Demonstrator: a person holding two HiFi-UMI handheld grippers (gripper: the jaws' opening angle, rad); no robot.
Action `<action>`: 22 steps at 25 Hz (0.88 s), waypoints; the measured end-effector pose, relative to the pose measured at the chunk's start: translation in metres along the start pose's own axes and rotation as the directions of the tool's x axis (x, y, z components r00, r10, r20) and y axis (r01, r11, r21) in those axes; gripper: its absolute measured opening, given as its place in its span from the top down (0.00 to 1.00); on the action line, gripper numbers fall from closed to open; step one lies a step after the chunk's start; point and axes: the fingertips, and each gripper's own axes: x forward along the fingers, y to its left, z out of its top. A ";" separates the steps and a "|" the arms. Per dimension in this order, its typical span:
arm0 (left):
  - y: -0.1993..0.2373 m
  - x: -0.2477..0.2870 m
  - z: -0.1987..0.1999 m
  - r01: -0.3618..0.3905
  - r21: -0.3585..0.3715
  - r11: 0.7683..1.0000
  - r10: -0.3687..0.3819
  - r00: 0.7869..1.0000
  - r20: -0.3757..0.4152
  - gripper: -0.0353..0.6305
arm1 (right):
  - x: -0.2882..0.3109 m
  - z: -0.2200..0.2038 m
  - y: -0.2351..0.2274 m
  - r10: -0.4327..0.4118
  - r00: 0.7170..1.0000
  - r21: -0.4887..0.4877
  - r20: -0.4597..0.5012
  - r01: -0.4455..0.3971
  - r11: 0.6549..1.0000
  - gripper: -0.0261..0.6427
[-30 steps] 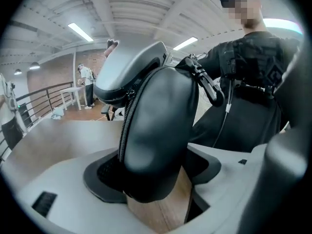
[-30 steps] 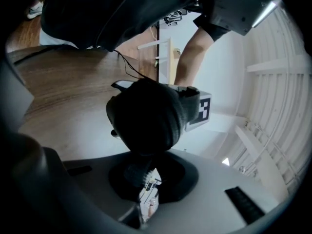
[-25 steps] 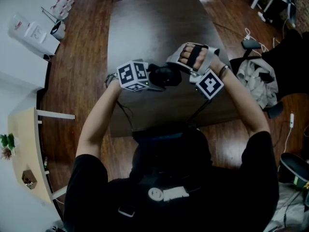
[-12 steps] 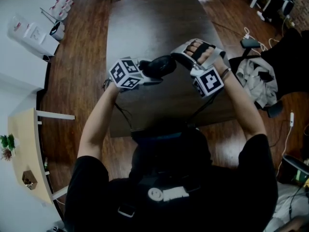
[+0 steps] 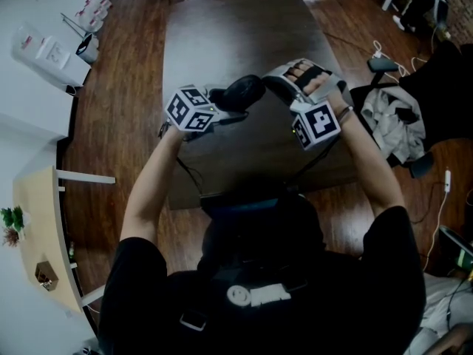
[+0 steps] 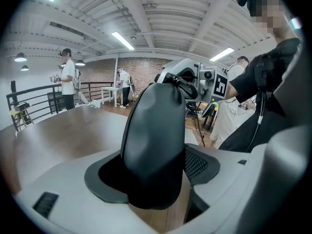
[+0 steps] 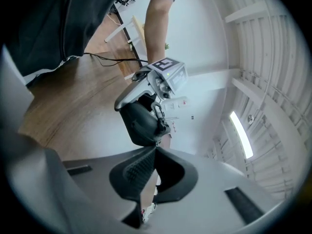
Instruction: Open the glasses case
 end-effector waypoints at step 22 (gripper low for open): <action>0.030 0.004 0.031 -0.046 -0.326 0.944 0.116 0.973 0.199 0.45 | 0.014 -0.008 -0.015 -0.136 0.990 0.388 -0.045 0.143 0.910 0.96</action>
